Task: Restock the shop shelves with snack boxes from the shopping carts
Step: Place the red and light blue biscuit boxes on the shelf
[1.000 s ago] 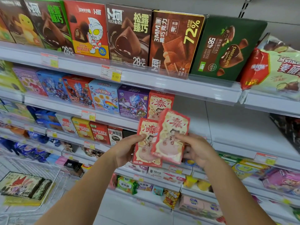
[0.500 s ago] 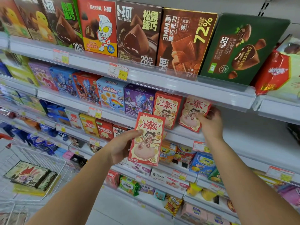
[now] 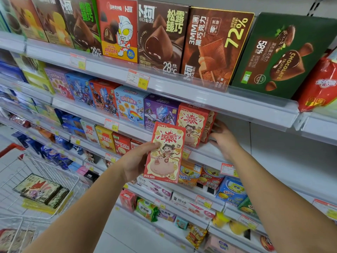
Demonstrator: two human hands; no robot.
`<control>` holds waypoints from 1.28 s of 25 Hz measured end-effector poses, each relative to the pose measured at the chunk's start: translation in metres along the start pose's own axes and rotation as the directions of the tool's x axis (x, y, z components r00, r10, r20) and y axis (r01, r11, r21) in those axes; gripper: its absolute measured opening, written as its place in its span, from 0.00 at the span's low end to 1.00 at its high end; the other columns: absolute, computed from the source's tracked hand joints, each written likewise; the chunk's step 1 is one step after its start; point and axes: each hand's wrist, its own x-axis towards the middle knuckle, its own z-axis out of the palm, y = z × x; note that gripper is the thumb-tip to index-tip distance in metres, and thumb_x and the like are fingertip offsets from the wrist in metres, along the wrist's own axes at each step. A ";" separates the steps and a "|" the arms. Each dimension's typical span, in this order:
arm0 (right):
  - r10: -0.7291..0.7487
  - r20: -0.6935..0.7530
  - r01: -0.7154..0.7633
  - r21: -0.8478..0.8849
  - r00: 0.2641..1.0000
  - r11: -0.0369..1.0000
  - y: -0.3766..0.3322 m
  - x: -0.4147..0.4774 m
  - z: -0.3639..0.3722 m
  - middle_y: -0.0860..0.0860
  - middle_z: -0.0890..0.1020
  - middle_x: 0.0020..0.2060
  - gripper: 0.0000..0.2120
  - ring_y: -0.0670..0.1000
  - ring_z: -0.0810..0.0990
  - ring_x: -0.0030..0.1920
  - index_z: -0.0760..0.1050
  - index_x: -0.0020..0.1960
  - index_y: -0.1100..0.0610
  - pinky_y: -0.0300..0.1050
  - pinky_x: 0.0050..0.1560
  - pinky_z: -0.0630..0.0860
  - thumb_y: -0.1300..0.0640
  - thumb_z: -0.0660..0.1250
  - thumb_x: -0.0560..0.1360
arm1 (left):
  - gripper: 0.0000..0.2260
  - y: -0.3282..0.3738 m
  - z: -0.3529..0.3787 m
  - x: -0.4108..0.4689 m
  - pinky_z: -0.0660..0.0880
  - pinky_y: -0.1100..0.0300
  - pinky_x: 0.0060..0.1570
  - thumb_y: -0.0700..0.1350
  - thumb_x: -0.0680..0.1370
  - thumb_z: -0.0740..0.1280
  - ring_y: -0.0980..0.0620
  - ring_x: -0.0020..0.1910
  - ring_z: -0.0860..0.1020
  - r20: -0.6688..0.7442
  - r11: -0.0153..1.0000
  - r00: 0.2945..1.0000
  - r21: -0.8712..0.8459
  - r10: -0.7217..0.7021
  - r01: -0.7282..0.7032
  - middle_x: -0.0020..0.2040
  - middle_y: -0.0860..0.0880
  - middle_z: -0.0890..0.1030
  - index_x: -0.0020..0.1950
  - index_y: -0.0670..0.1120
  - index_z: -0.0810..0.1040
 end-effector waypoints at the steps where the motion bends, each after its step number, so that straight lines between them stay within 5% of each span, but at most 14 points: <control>1: 0.012 0.003 -0.012 -0.002 1.000 1.000 0.000 0.002 0.002 0.54 0.78 0.59 0.33 0.53 0.78 0.56 0.64 0.73 0.54 0.49 0.55 0.78 0.78 0.58 0.73 | 0.21 -0.001 0.000 0.000 0.79 0.50 0.54 0.54 0.74 0.68 0.42 0.55 0.83 0.003 1.000 1.000 0.005 0.000 0.000 0.58 0.42 0.84 0.62 0.43 0.79; 7: 0.034 0.043 -0.033 -0.036 0.998 0.999 0.003 0.008 0.016 0.49 0.79 0.56 0.31 0.53 0.76 0.63 0.64 0.74 0.52 0.58 0.66 0.72 0.76 0.55 0.76 | 0.19 -0.006 0.003 -0.001 0.75 0.45 0.61 0.53 0.73 0.71 0.42 0.54 0.83 0.015 0.999 1.000 0.033 -0.015 0.014 0.57 0.43 0.84 0.60 0.45 0.80; 11: -0.004 -0.076 -0.006 -0.135 0.997 0.991 0.005 -0.001 0.015 0.54 0.69 0.72 0.33 0.54 0.68 0.72 0.58 0.77 0.55 0.50 0.71 0.66 0.75 0.54 0.76 | 0.22 -0.008 0.008 0.001 0.76 0.46 0.60 0.54 0.72 0.71 0.41 0.57 0.82 0.030 0.998 0.999 0.063 -0.016 0.014 0.58 0.43 0.84 0.63 0.45 0.79; 14: -0.123 -0.283 0.093 -0.119 0.951 0.989 0.002 -0.044 0.009 0.54 0.80 0.59 0.21 0.51 0.81 0.52 0.68 0.71 0.56 0.48 0.53 0.77 0.66 0.57 0.79 | 0.25 -0.009 0.018 0.006 0.75 0.44 0.61 0.54 0.72 0.70 0.40 0.59 0.81 0.073 0.997 0.997 0.080 -0.030 0.024 0.59 0.43 0.83 0.66 0.44 0.77; 17: 0.033 0.055 -0.021 -0.201 0.998 0.979 -0.006 -0.099 0.003 0.52 0.82 0.48 0.14 0.51 0.83 0.42 0.73 0.63 0.53 0.46 0.36 0.80 0.48 0.59 0.81 | 0.25 -0.007 0.034 0.014 0.74 0.44 0.63 0.53 0.72 0.70 0.41 0.60 0.80 0.121 0.995 0.992 0.089 -0.046 0.035 0.60 0.43 0.83 0.67 0.44 0.76; 20: 0.206 0.227 -0.158 -0.213 0.952 0.964 -0.004 -0.120 -0.010 0.49 0.84 0.52 0.17 0.50 0.85 0.48 0.74 0.61 0.51 0.51 0.41 0.83 0.45 0.68 0.76 | 0.24 -0.005 0.056 0.024 0.72 0.44 0.67 0.54 0.75 0.70 0.42 0.62 0.79 0.174 0.993 0.982 0.100 -0.076 0.059 0.62 0.43 0.82 0.68 0.45 0.76; 25: 0.157 0.016 -0.155 -0.063 0.988 0.986 -0.011 -0.112 -0.050 0.53 0.87 0.45 0.12 0.54 0.86 0.44 0.78 0.57 0.55 0.55 0.44 0.82 0.51 0.69 0.75 | 0.20 0.007 0.086 0.035 0.78 0.57 0.52 0.59 0.77 0.65 0.51 0.54 0.81 0.105 0.977 0.992 0.207 -0.070 0.047 0.59 0.48 0.83 0.64 0.48 0.77; 29: 0.125 -0.226 -0.116 0.049 0.966 0.992 -0.018 -0.093 -0.078 0.53 0.86 0.41 0.11 0.52 0.85 0.37 0.77 0.53 0.56 0.45 0.34 0.81 0.50 0.69 0.76 | 0.21 0.013 0.084 0.033 0.77 0.55 0.59 0.57 0.80 0.63 0.52 0.61 0.79 0.123 0.956 0.989 0.289 -0.081 0.042 0.65 0.51 0.79 0.71 0.51 0.70; 32: 0.025 -0.355 -0.037 -0.028 0.935 0.999 -0.016 -0.064 -0.083 0.54 0.84 0.51 0.18 0.55 0.84 0.45 0.74 0.60 0.57 0.50 0.42 0.82 0.51 0.71 0.74 | 0.21 0.015 0.085 0.033 0.77 0.55 0.60 0.55 0.80 0.64 0.50 0.60 0.80 0.109 0.964 0.993 0.266 -0.046 0.016 0.64 0.52 0.80 0.72 0.50 0.71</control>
